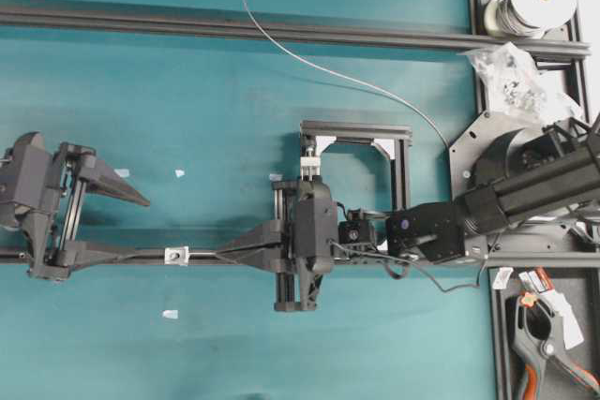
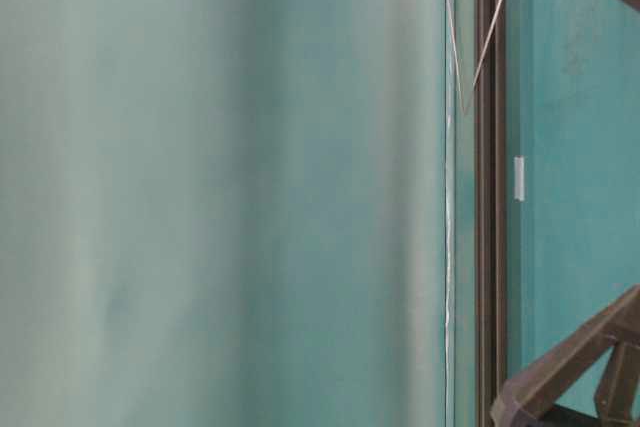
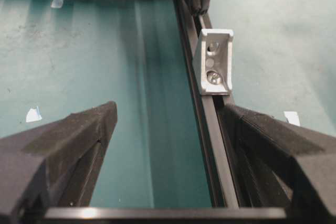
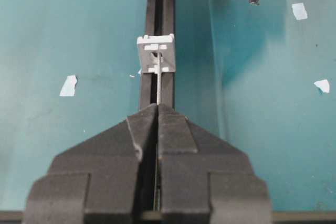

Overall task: Insert the wire through the hole in the metal fitting.
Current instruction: 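Advance the right gripper left, feeding the wire through the hole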

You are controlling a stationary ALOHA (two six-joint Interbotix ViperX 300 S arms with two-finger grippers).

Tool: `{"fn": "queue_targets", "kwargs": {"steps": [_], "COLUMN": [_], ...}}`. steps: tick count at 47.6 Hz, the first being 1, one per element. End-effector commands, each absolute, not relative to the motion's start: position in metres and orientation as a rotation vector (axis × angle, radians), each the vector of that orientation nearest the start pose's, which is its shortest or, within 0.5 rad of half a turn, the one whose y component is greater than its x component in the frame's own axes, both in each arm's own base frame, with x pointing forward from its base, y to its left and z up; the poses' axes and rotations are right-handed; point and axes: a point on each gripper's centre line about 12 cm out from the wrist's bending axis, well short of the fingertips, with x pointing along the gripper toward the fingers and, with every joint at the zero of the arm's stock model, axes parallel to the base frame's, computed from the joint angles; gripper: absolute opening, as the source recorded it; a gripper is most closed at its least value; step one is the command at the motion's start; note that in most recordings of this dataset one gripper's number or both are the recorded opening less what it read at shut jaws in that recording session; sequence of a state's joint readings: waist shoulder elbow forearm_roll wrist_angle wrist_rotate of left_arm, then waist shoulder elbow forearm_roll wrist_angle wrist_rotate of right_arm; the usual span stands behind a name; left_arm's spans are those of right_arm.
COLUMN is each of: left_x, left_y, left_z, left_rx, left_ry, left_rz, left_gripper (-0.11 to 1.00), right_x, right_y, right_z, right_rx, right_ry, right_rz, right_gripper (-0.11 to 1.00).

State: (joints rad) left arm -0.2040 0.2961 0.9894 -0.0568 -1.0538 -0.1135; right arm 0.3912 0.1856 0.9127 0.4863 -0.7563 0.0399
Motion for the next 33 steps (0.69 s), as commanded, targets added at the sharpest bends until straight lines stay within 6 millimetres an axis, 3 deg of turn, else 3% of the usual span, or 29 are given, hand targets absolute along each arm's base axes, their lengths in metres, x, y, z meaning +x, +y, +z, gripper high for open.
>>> {"fn": "queue_targets", "kwargs": {"steps": [1,33], "left_x": [0.342,0.343], "left_y": [-0.065,-0.066], "left_z": [0.091,0.091], "left_rx": [-0.115,-0.113], "left_ry": [0.206,0.209], "left_rz": [-0.139,-0.143], "left_gripper": [0.8,0.79], "right_x": [0.348,0.367], "right_y": [0.101,0.096], "right_z": [0.108,0.101], "right_rx": [0.268,0.246], "right_ry": [0.348,0.344], "right_rz": [-0.012,-0.033], "right_gripper": [-0.01,-0.01]}}
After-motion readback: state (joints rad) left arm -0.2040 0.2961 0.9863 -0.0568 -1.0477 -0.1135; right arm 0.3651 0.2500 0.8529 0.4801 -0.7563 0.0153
